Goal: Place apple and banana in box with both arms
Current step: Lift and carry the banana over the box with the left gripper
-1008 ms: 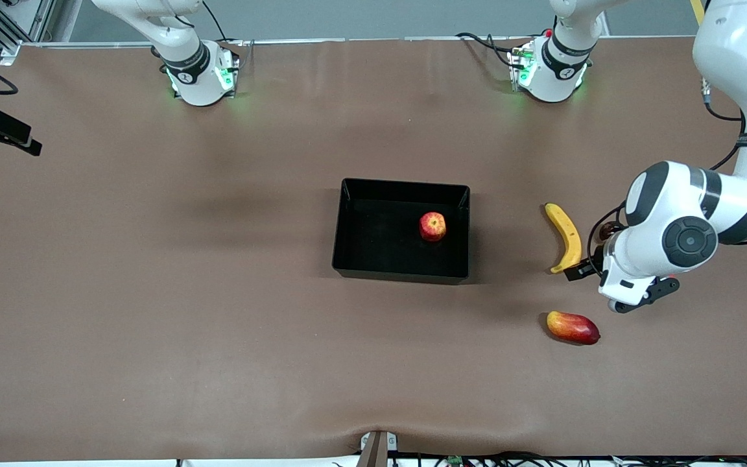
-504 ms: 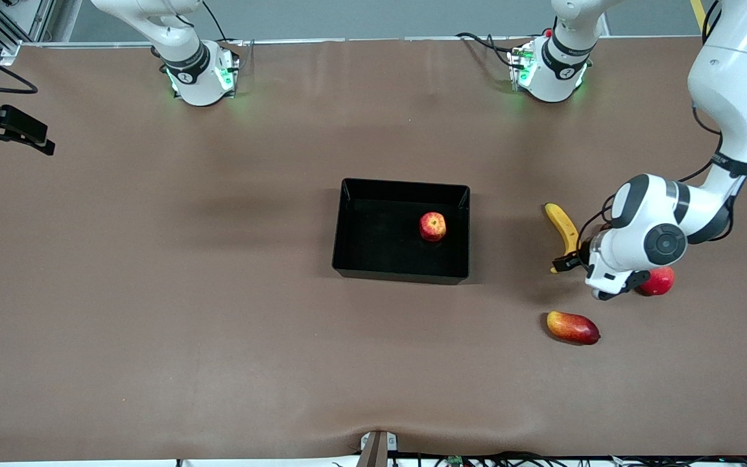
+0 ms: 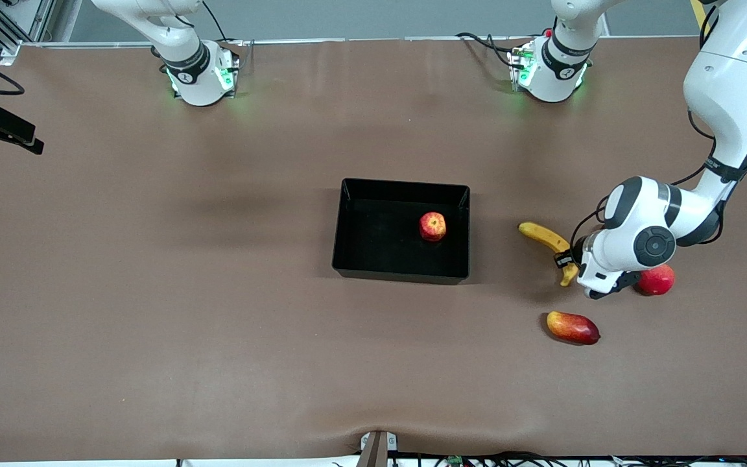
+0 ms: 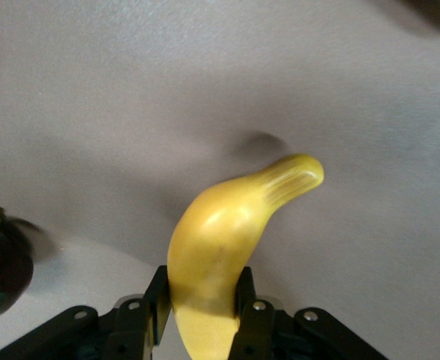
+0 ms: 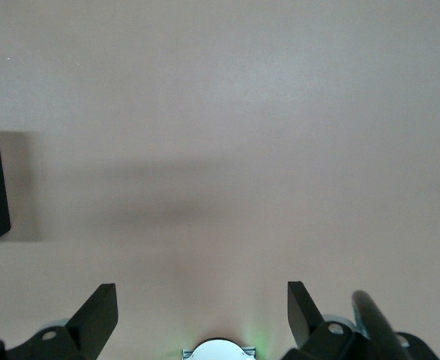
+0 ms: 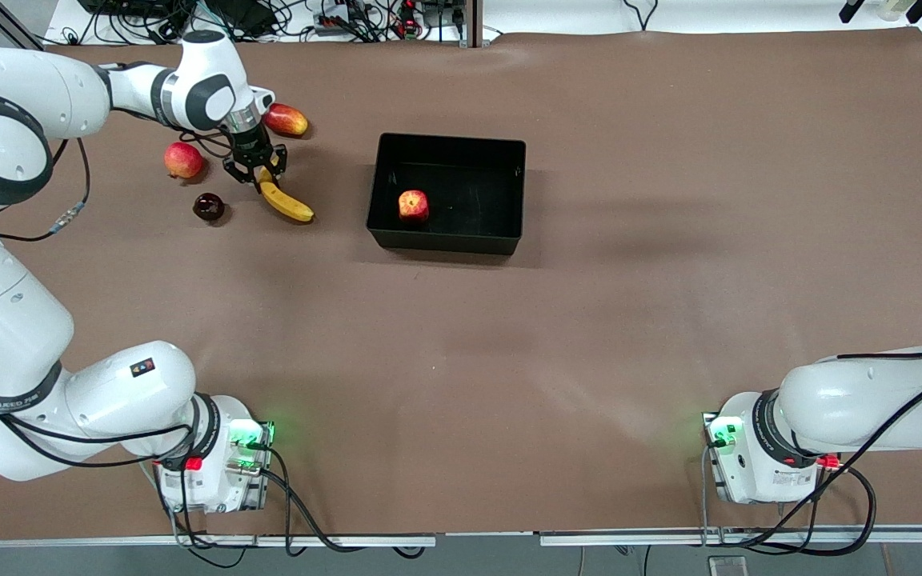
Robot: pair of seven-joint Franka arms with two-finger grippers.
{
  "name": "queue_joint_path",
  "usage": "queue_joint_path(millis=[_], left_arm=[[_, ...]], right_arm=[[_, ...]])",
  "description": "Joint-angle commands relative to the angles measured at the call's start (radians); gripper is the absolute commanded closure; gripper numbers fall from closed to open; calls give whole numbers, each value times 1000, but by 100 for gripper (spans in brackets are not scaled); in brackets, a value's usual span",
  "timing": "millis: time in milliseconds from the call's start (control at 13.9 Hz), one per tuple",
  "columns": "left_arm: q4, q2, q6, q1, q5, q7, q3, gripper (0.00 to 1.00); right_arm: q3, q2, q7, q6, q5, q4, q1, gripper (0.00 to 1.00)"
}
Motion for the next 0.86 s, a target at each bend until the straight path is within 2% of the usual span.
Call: queue_joint_path(millis=[0,216,432,576,792], left_arm=[[16,-74,-72,-3,19,-52,-69,100],[87,-112,-181,-3,18,-138,-193,100],[229,-112,-331,-8,9,-176,-308,100],[302,-101,-383,-12,-11,-178,-357,100],[322,-71,-377,-76,-39,-240,-362,100]], right_arm=[[9,-13,-13,-1,6,-7,-10,0],[9,-13,-11,-2,6,-7,-10,0],[9,-13,-11,-2,6,-7,-10,0],[9,-13,-11,-4,6,-7,-10,0],[9,-13,-11,-4,7,-7,-10,0]])
